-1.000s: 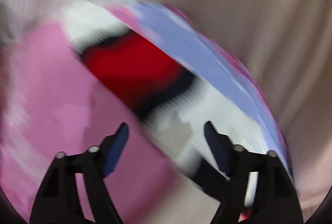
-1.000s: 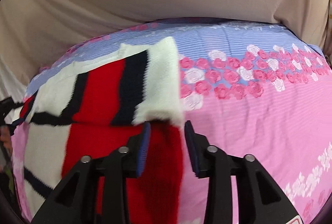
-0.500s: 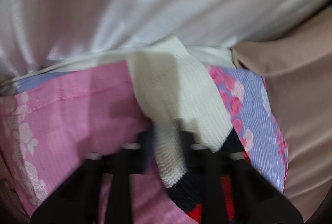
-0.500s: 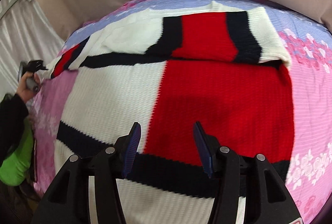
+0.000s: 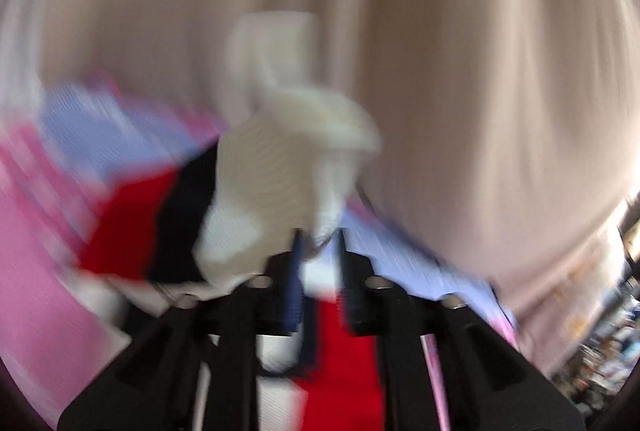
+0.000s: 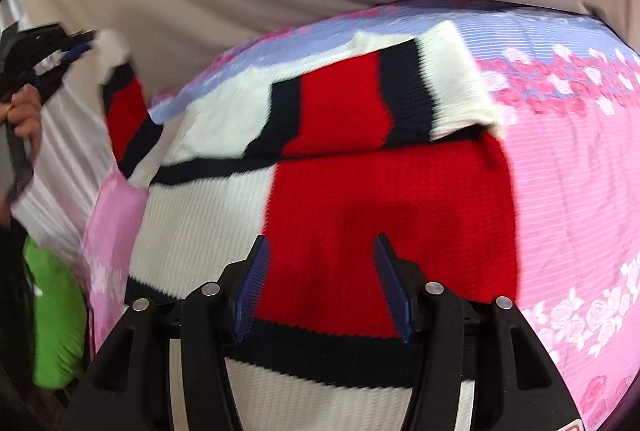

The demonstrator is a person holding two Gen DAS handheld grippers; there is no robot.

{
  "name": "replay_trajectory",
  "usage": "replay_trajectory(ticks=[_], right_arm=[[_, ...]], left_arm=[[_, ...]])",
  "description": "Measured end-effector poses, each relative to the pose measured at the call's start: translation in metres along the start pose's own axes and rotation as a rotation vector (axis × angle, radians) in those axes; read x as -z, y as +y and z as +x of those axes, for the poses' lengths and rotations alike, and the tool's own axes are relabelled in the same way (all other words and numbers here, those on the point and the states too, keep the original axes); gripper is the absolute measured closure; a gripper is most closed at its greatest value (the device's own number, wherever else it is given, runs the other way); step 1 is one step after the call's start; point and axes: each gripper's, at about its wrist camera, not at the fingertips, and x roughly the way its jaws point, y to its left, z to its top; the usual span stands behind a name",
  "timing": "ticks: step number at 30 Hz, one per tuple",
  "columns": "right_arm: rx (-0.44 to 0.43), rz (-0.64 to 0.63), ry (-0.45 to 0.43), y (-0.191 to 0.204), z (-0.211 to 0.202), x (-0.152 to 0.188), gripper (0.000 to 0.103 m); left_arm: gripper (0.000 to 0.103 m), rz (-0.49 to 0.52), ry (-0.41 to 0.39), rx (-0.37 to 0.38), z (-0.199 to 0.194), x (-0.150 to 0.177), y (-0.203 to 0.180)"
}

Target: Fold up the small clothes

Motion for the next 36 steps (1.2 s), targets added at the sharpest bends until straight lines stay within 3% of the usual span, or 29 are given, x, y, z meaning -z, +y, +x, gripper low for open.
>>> replay_trajectory(ticks=[1, 3, 5, 8, 11, 16, 19, 22, 25, 26, 27, 28, 29, 31, 33, 36], right_arm=[[0.011, 0.001, -0.001, -0.009, -0.001, -0.001, 0.045], [0.04, 0.003, 0.003, -0.026, 0.0, -0.001, 0.045], [0.057, 0.012, 0.0, -0.038, -0.003, -0.003, 0.045], [0.036, 0.015, -0.014, -0.047, -0.004, -0.013, 0.042], [-0.027, 0.044, -0.025, -0.049, 0.009, -0.039, 0.041], [-0.1, 0.083, 0.002, -0.028, 0.073, -0.099, 0.038], [-0.07, 0.106, 0.036, -0.019, 0.115, -0.121, 0.038], [0.001, 0.123, 0.046, -0.006, 0.145, -0.131, 0.037], [-0.037, 0.119, 0.012, 0.014, 0.149, -0.134, 0.041], [-0.05, 0.113, 0.014, 0.021, 0.149, -0.135, 0.054], [-0.061, 0.102, 0.018, 0.027, 0.148, -0.139, 0.082], [-0.094, 0.081, 0.019, 0.035, 0.145, -0.145, 0.091], [-0.114, 0.07, -0.019, 0.039, 0.132, -0.152, 0.091], [-0.161, 0.048, -0.122, 0.039, 0.093, -0.166, 0.092], [-0.153, 0.042, -0.23, 0.021, 0.048, -0.174, 0.093], [-0.084, 0.085, -0.229, -0.026, 0.037, -0.167, 0.093]], left_arm=[[0.045, -0.035, 0.065, 0.001, 0.022, 0.025, -0.005], [0.046, -0.141, 0.176, -0.008, 0.058, 0.073, 0.0], [0.046, -0.257, 0.243, -0.025, 0.067, 0.108, 0.021], [0.046, -0.384, 0.203, -0.055, 0.051, 0.11, 0.062], [0.043, -0.528, 0.104, -0.119, 0.028, 0.077, 0.123], [0.042, -0.675, -0.002, -0.19, 0.006, 0.033, 0.196], [0.042, -0.748, -0.021, -0.186, 0.006, 0.022, 0.228], [0.045, -0.824, -0.016, -0.152, 0.018, 0.038, 0.241], [0.054, -0.875, -0.027, -0.148, 0.011, 0.036, 0.245], [0.065, -0.881, -0.037, -0.146, 0.006, 0.034, 0.244], [0.079, -0.871, -0.047, -0.144, 0.001, 0.032, 0.239], [0.087, -0.859, -0.053, -0.125, 0.002, 0.028, 0.237], [0.095, -0.842, -0.065, -0.096, 0.004, 0.028, 0.235], [0.095, -0.777, -0.085, -0.088, -0.004, 0.021, 0.225], [0.094, -0.74, -0.07, -0.086, -0.007, 0.021, 0.217], [0.095, -0.708, 0.023, -0.105, 0.018, 0.041, 0.212]])
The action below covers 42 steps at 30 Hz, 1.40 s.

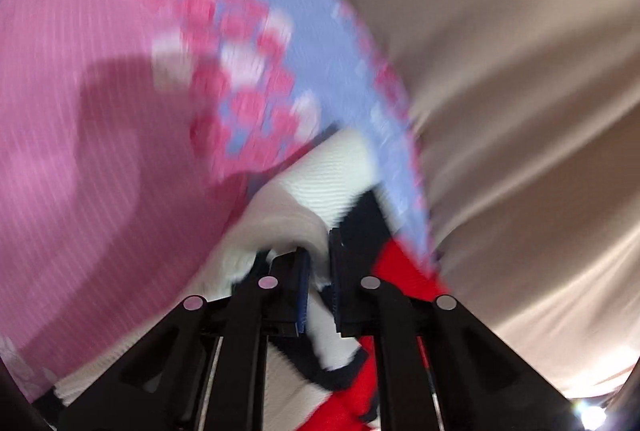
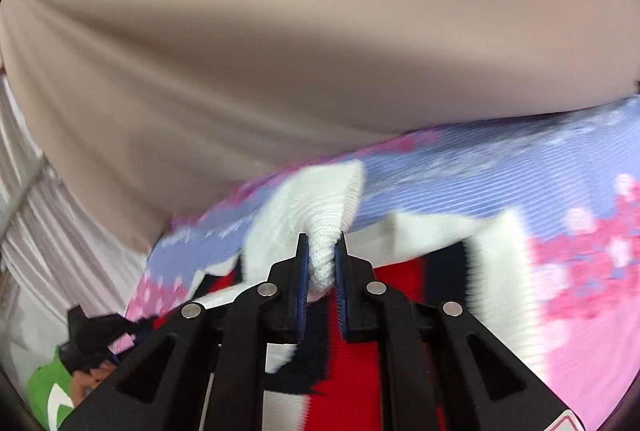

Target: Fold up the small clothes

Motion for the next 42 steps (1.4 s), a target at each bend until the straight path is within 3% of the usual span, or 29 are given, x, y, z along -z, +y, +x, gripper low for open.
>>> replay_trajectory(ticks=[3, 4, 9, 11, 14, 17, 18, 19, 22, 25, 27, 31, 34, 39, 42], right_arm=[[0.148, 0.054, 0.228, -0.065, 0.053, 0.041, 0.093], [0.146, 0.08, 0.254, -0.074, 0.058, 0.048, 0.093], [0.043, 0.11, 0.15, -0.077, 0.031, 0.046, 0.093], [0.109, 0.063, 0.242, -0.083, 0.051, 0.057, 0.093], [0.124, 0.039, 0.251, -0.078, 0.045, 0.051, 0.09], [0.227, -0.019, 0.137, -0.049, 0.008, 0.043, 0.083], [0.227, -0.044, 0.093, -0.033, -0.004, 0.041, 0.081], [0.173, -0.052, 0.094, -0.018, -0.005, 0.04, 0.081], [-0.027, -0.191, 0.206, 0.061, 0.032, 0.037, 0.085], [-0.194, -0.374, 0.366, 0.155, 0.105, 0.051, 0.093], [-0.222, -0.44, 0.465, 0.196, 0.157, 0.062, 0.097], [-0.121, -0.502, 0.556, 0.237, 0.255, 0.077, 0.103], [-0.081, -0.481, 0.514, 0.248, 0.291, 0.074, 0.103], [-0.036, -0.494, 0.442, 0.261, 0.311, 0.066, 0.103], [-0.005, -0.496, 0.447, 0.262, 0.292, 0.063, 0.103]], left_arm=[[0.095, 0.014, 0.025, -0.092, 0.022, 0.02, 0.009], [0.095, -0.002, 0.024, -0.099, 0.023, 0.024, 0.013], [0.095, 0.016, -0.03, -0.111, 0.009, 0.03, 0.018], [0.095, 0.016, -0.024, -0.119, 0.005, 0.035, 0.02], [0.093, 0.025, -0.016, -0.12, 0.01, 0.031, 0.017], [0.092, 0.045, 0.001, -0.095, 0.013, 0.028, 0.019], [0.092, 0.056, 0.005, -0.085, 0.014, 0.027, 0.02], [0.092, 0.066, 0.008, -0.074, 0.013, 0.027, 0.021], [0.092, 0.065, 0.013, -0.039, 0.011, 0.027, 0.028], [0.092, 0.071, 0.018, -0.02, 0.01, 0.027, 0.031], [0.092, 0.083, 0.025, -0.016, 0.01, 0.027, 0.032], [0.092, 0.132, 0.04, -0.017, 0.012, 0.027, 0.028], [0.093, 0.145, 0.051, 0.006, 0.014, 0.025, 0.031], [0.094, 0.203, 0.048, 0.001, 0.018, 0.025, 0.025], [0.093, 0.243, 0.052, -0.043, 0.019, 0.027, 0.015]])
